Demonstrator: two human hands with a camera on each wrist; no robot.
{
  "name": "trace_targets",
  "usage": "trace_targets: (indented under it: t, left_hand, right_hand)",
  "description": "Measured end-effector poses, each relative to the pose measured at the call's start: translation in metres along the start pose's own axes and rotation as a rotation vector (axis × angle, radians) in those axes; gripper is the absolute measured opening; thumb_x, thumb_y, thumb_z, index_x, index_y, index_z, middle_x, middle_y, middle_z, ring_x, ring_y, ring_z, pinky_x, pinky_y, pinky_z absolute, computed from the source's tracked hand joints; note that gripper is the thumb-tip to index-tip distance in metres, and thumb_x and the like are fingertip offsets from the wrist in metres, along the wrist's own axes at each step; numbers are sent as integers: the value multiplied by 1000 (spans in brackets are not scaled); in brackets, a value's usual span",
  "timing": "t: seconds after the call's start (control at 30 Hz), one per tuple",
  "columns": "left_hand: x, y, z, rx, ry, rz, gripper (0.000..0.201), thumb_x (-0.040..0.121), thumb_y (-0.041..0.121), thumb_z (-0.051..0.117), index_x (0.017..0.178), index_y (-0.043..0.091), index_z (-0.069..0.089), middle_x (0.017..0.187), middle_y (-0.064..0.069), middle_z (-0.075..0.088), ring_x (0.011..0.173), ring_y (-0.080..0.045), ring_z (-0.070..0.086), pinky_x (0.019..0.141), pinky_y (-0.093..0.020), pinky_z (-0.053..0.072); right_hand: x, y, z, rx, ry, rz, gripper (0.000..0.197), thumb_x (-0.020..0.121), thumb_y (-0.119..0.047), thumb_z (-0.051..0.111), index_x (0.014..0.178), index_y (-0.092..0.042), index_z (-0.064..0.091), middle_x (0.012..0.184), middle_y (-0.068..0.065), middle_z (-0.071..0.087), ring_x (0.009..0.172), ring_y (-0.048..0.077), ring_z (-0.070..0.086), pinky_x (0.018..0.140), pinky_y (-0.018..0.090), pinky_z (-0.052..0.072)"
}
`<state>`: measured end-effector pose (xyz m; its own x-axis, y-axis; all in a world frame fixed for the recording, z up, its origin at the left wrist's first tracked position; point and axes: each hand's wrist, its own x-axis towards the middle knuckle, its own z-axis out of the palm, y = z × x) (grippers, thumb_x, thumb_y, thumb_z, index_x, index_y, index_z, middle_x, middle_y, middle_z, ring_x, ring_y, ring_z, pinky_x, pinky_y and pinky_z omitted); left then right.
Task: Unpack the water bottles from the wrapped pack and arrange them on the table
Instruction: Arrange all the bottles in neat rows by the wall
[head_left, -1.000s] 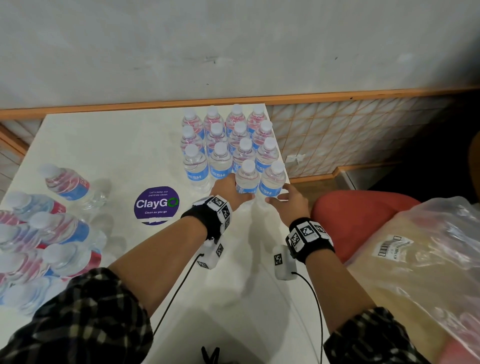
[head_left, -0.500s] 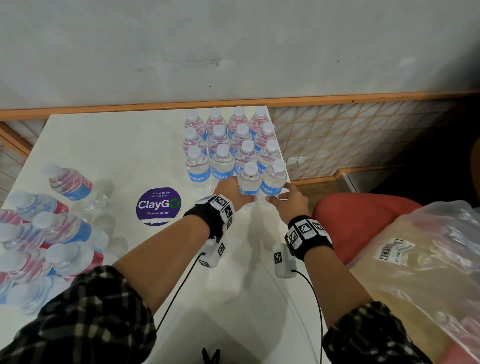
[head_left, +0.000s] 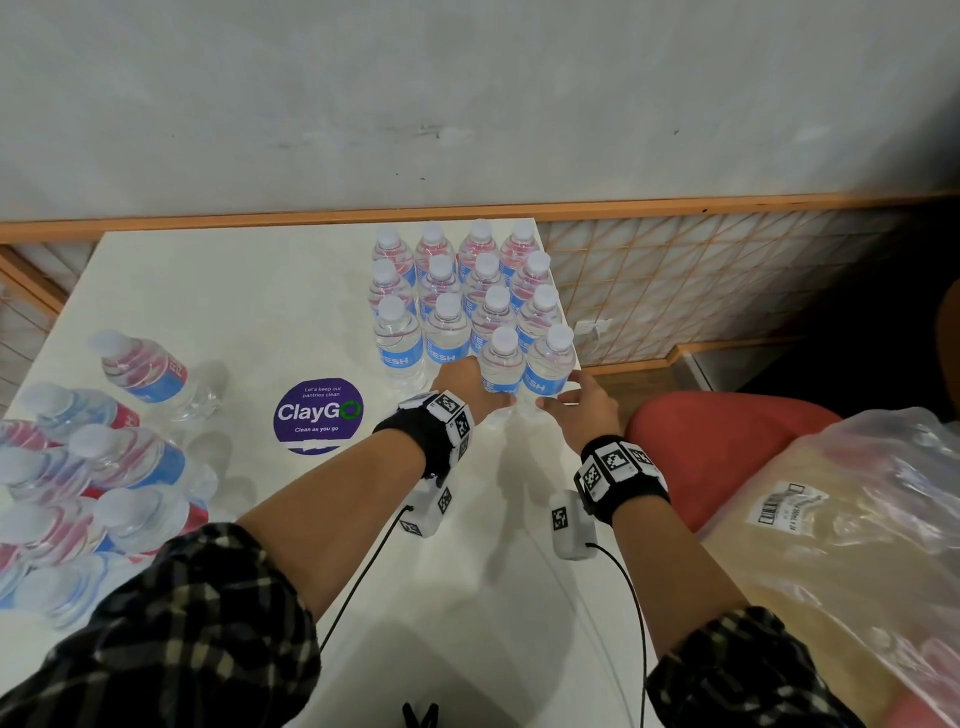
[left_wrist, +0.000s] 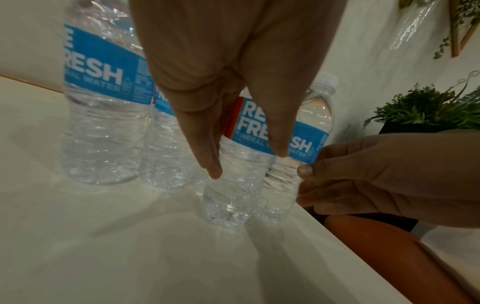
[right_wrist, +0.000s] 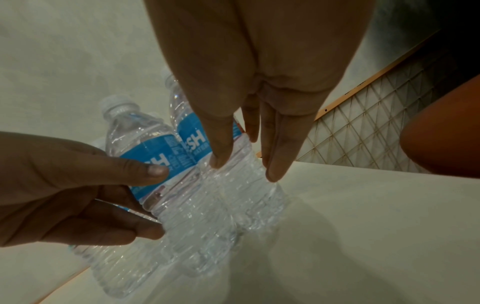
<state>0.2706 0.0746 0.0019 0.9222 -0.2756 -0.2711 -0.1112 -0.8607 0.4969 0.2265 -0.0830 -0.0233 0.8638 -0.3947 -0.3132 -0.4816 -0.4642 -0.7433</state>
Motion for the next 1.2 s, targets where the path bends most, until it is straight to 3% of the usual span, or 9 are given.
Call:
trace_targets:
  t: [0.23,0.43,0.53,0.73,0.87,0.97,1.1,1.2]
  left_hand:
    - [-4,-3,-4,-89,-43,-24,47,84,36,67,122,10,56,119,-11,63,109,-27,59,89,-30,45]
    - [-15,-10,-12,-119,-44,-95,52,85,20,68,128,3,47,126,-13,57,115,-28,55,93,-31,44]
    - [-26,-13,-27,-118,-12,-51,47,88,18,61,131,4,47,127,-12,58,118,-27,54,98,-32,42]
    - [-56,-18,-81,-186,38,52,30,86,14,61,115,9,63,119,-10,64,112,-26,58,96,-32,46]
    - [-87,-32,-124,-163,18,69,31,85,18,63,115,12,64,119,-6,64,109,-22,59,93,-27,46]
    - [-109,-53,-151,-134,-15,41,30,84,20,66,114,13,65,114,-6,66,106,-22,61,98,-35,48]
    - [-137,-96,-172,-26,-45,-49,32,84,22,67,114,14,63,113,-4,65,106,-21,60,96,-33,48]
    - [-155,-132,-178,40,-78,-122,36,85,24,67,119,12,62,120,-5,61,111,-22,57,97,-32,46]
  right_hand:
    - [-2,2,-5,-10,-50,-16,63,82,-27,72,137,-17,44,118,8,64,111,22,58,83,24,43]
    - [-13,4,-5,-93,-130,-5,70,84,-28,70,144,-13,35,127,8,60,120,24,53,97,33,44]
    - [-21,7,3,-142,-136,-11,63,85,-27,68,139,-9,41,123,8,63,120,26,54,99,34,44]
    - [-49,4,19,-166,-147,-29,43,84,-25,68,123,-9,58,113,10,66,112,26,56,94,29,42]
    - [-82,-8,44,-134,-229,-108,32,83,-22,70,113,-12,63,102,6,68,92,19,59,74,21,40]
    - [-112,-24,73,-75,-285,-167,27,82,-20,71,108,-14,65,92,1,66,84,16,58,70,20,41]
    - [-158,-50,121,-23,-403,-231,29,81,-17,72,108,-14,64,94,0,61,83,16,59,74,24,46]
    - [-193,-68,154,-7,-492,-273,35,81,-16,71,115,-16,61,102,1,60,90,16,58,87,29,49]
